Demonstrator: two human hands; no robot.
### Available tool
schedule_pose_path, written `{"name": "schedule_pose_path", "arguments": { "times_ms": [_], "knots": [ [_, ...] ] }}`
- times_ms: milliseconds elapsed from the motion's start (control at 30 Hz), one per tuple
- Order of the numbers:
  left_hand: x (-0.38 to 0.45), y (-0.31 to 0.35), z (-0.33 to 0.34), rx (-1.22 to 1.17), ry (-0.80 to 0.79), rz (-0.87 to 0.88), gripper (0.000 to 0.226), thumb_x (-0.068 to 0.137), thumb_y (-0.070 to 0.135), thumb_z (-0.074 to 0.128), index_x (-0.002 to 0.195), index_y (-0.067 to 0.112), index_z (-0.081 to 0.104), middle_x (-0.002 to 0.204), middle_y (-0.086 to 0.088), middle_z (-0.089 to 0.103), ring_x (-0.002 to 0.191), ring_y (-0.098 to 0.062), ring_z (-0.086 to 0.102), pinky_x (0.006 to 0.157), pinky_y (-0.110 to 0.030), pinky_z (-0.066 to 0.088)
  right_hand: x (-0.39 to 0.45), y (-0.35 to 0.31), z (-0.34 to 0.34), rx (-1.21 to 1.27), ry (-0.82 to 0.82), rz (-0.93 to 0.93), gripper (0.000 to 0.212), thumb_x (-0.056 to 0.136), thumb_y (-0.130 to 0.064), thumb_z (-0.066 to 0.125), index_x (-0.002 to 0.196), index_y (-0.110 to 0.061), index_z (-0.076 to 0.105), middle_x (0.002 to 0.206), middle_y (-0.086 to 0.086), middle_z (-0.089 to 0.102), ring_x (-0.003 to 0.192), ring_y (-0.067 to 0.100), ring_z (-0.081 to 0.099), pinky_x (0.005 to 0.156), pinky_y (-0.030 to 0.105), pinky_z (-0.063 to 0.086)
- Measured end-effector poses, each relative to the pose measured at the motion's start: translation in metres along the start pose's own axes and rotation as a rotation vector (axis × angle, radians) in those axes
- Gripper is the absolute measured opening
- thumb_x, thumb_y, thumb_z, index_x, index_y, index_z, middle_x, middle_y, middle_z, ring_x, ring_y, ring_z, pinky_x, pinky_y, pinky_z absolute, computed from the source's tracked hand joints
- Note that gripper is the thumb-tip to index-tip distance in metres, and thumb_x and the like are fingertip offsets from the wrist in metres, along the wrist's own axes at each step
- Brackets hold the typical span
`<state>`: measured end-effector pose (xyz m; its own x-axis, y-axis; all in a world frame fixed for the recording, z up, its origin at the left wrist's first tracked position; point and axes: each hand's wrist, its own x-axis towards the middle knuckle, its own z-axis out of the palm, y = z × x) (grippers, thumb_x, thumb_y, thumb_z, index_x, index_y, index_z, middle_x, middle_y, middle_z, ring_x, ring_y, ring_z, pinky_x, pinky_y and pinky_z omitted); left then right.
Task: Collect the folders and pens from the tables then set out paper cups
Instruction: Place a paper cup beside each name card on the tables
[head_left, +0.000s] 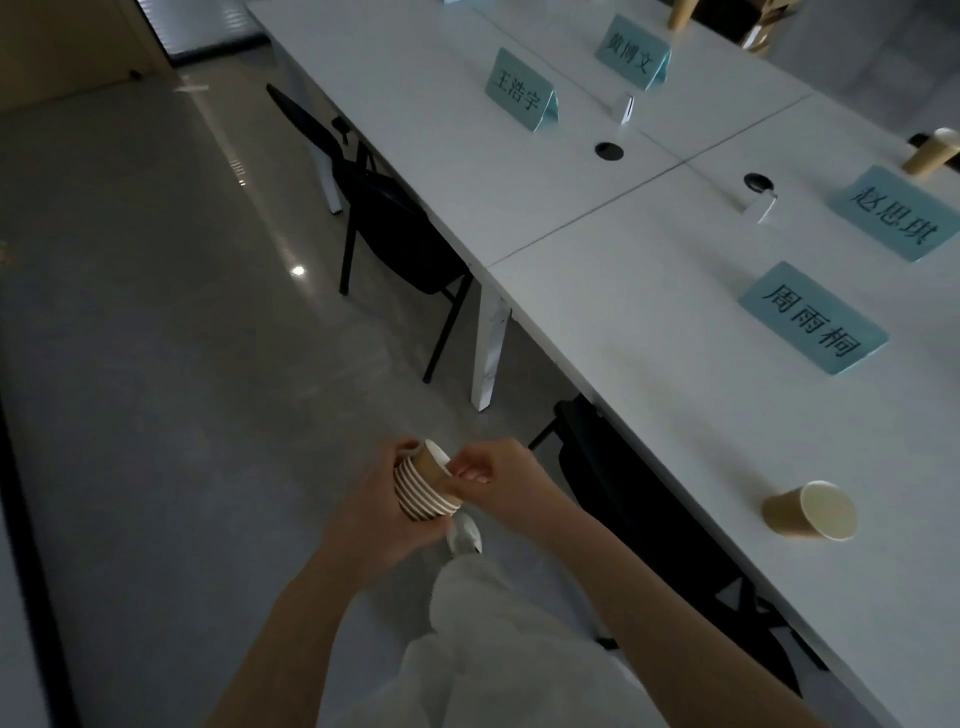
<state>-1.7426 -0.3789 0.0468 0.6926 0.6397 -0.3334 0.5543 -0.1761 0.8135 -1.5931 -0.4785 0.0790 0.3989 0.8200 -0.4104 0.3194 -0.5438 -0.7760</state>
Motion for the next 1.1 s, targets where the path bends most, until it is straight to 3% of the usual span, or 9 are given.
{"name": "schedule_pose_path", "arguments": {
  "times_ms": [267, 500, 667, 767, 833, 933, 1100],
  "knots": [
    [0.126, 0.036, -0.041, 0.051, 0.049, 0.026, 0.076, 0.051, 0.04, 0.083, 0.113, 0.029, 0.042, 0.094, 0.002, 0.063, 0.077, -0.016, 0.065, 0.069, -0.045, 0.057, 0.118, -0.031, -0.051, 0.248, 0.174, 0.018, 0.015, 0.084, -0.02, 0.069, 0.097, -0.012, 0.071, 0.094, 0.003, 0.072, 0.087, 0.013, 0.068, 0.078, 0.022, 0.053],
    [0.211, 0.06, -0.073, 0.114, 0.05, 0.021, 0.07, 0.045, 0.055, 0.076, 0.103, 0.038, 0.04, 0.085, 0.008, 0.064, 0.073, -0.012, 0.066, 0.069, -0.045, 0.057, 0.197, -0.058, -0.09, 0.265, 0.211, 0.029, 0.012, 0.086, -0.017, 0.068, 0.096, -0.012, 0.07, 0.095, 0.004, 0.072, 0.081, 0.008, 0.064, 0.074, 0.019, 0.051],
    [0.264, 0.057, -0.101, 0.097, 0.016, 0.015, 0.065, 0.053, 0.038, 0.084, 0.101, 0.035, 0.042, 0.083, 0.005, 0.063, 0.069, -0.011, 0.064, 0.064, -0.045, 0.056, 0.25, -0.073, -0.1, 0.284, 0.28, 0.083, 0.009, 0.087, -0.021, 0.066, 0.094, -0.016, 0.07, 0.087, -0.002, 0.069, 0.073, 0.003, 0.059, 0.065, 0.017, 0.045],
    [0.299, 0.052, -0.127, 0.11, 0.009, 0.023, 0.063, 0.052, 0.039, 0.084, 0.1, 0.037, 0.043, 0.082, 0.006, 0.062, 0.069, -0.011, 0.064, 0.064, -0.044, 0.056, 0.281, -0.087, -0.101, 0.33, 0.374, 0.134, 0.005, 0.088, -0.023, 0.065, 0.091, -0.02, 0.068, 0.084, -0.005, 0.068, 0.073, 0.002, 0.06, 0.064, 0.017, 0.046],
    [0.323, 0.051, -0.15, 0.131, -0.005, 0.035, 0.063, 0.054, 0.04, 0.084, 0.101, 0.035, 0.043, 0.083, 0.006, 0.062, 0.07, -0.011, 0.063, 0.065, -0.041, 0.055, 0.306, -0.097, -0.101, 0.376, 0.46, 0.147, 0.002, 0.086, -0.02, 0.066, 0.086, -0.021, 0.068, 0.074, -0.01, 0.066, 0.065, -0.003, 0.059, 0.061, 0.016, 0.045],
    [0.359, 0.049, -0.193, 0.177, -0.029, 0.092, 0.063, 0.058, 0.036, 0.087, 0.103, 0.031, 0.044, 0.086, 0.007, 0.059, 0.073, -0.005, 0.059, 0.061, -0.022, 0.049, 0.344, -0.119, -0.1, 0.499, 0.564, 0.178, 0.002, 0.085, -0.017, 0.068, 0.084, -0.016, 0.069, 0.069, -0.01, 0.064, 0.056, -0.008, 0.056, 0.055, 0.01, 0.043],
    [0.421, 0.041, -0.259, 0.157, -0.042, 0.15, 0.065, 0.054, 0.043, 0.086, 0.101, 0.036, 0.042, 0.09, 0.008, 0.059, 0.079, -0.012, 0.062, 0.067, -0.043, 0.056, 0.396, -0.153, -0.095, 0.549, 0.698, 0.263, 0.009, 0.086, -0.019, 0.066, 0.092, -0.013, 0.069, 0.079, -0.006, 0.065, 0.07, 0.005, 0.057, 0.061, 0.018, 0.043]
  ]
}}
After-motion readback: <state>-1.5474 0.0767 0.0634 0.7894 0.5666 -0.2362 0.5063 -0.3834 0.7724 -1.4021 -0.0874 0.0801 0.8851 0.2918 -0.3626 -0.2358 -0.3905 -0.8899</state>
